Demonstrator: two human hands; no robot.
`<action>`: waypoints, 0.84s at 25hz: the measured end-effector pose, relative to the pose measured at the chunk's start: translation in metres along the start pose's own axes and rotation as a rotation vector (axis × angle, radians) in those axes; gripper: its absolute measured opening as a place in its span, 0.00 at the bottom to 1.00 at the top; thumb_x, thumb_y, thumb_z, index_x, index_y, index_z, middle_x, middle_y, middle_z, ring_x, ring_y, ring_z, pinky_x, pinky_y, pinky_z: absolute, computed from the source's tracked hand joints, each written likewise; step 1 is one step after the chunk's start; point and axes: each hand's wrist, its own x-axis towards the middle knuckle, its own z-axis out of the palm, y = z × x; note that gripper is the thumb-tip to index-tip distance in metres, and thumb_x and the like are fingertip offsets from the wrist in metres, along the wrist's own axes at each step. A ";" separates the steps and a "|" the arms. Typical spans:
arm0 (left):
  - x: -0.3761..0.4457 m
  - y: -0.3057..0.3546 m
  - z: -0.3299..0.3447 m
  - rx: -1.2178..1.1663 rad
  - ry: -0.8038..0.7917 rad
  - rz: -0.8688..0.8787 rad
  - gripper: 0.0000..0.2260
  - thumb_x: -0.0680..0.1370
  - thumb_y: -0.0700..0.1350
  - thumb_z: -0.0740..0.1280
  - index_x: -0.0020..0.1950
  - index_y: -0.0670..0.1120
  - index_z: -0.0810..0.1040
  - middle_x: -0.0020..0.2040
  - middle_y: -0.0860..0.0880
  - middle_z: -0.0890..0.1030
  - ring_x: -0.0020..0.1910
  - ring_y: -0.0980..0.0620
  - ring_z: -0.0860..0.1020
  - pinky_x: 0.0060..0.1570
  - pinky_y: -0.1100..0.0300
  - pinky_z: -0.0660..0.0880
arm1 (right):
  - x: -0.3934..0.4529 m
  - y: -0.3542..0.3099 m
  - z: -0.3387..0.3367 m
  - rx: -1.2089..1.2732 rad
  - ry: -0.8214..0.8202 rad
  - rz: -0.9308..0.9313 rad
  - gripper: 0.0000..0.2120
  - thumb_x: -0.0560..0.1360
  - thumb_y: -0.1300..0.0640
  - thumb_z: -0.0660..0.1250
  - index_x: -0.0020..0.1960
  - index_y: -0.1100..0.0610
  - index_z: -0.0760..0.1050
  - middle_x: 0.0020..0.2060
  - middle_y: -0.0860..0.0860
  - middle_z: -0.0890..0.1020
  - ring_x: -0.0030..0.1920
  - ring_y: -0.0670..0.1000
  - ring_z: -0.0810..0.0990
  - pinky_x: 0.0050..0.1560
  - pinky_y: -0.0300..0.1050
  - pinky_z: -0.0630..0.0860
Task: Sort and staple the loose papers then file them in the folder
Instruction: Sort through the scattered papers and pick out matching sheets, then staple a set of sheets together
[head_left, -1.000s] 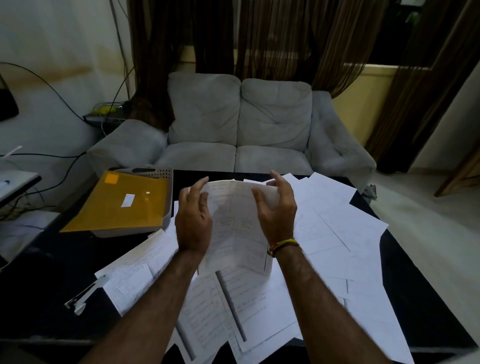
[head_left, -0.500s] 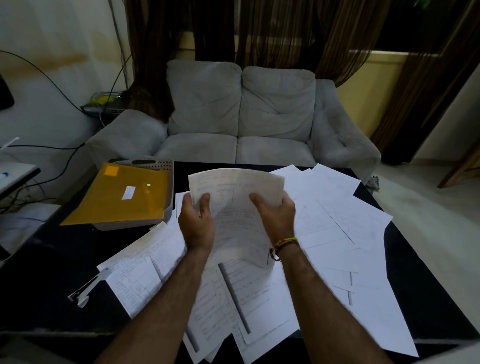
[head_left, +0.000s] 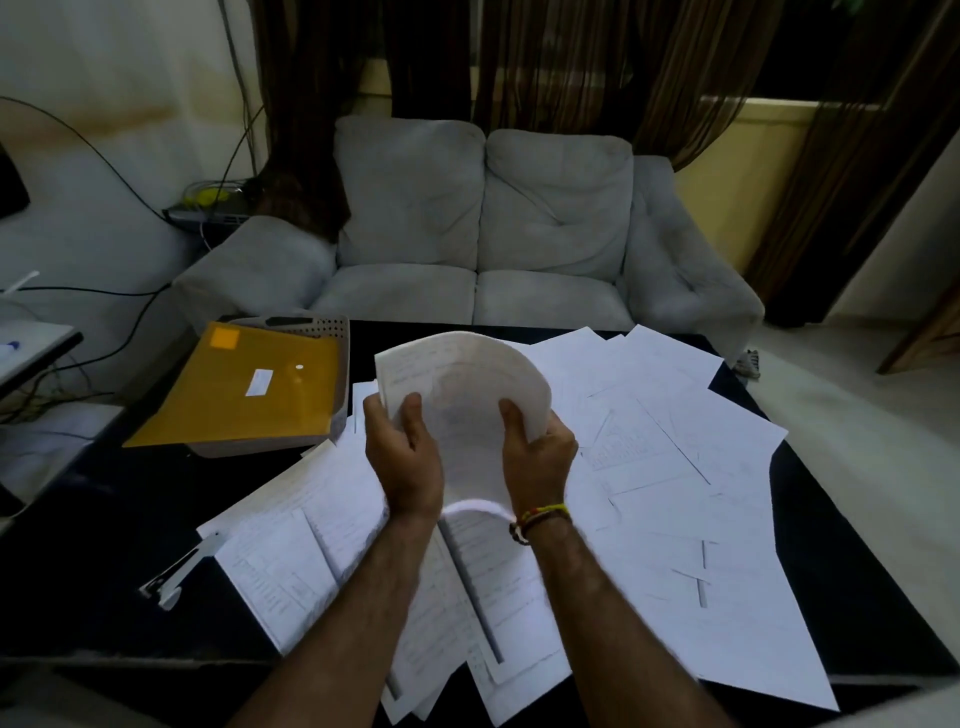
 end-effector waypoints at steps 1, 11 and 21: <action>-0.001 -0.002 -0.001 0.005 -0.017 -0.003 0.12 0.81 0.47 0.62 0.60 0.41 0.70 0.54 0.47 0.77 0.54 0.53 0.77 0.41 0.75 0.71 | 0.000 -0.002 0.000 0.000 0.009 0.003 0.10 0.73 0.53 0.73 0.44 0.61 0.81 0.36 0.50 0.81 0.36 0.50 0.80 0.36 0.41 0.78; 0.036 -0.035 -0.036 0.226 -0.153 -0.191 0.15 0.80 0.46 0.64 0.34 0.44 0.68 0.29 0.51 0.69 0.30 0.53 0.69 0.33 0.59 0.63 | 0.040 0.009 -0.002 -0.318 -0.423 0.256 0.17 0.70 0.51 0.75 0.54 0.60 0.80 0.48 0.55 0.84 0.48 0.56 0.82 0.51 0.53 0.80; 0.041 -0.126 -0.100 0.497 -0.192 -0.460 0.14 0.78 0.47 0.65 0.35 0.42 0.70 0.36 0.45 0.75 0.40 0.41 0.75 0.37 0.56 0.65 | -0.044 0.043 0.090 -0.616 -0.427 0.002 0.17 0.72 0.56 0.72 0.60 0.54 0.74 0.54 0.52 0.79 0.57 0.55 0.76 0.55 0.52 0.74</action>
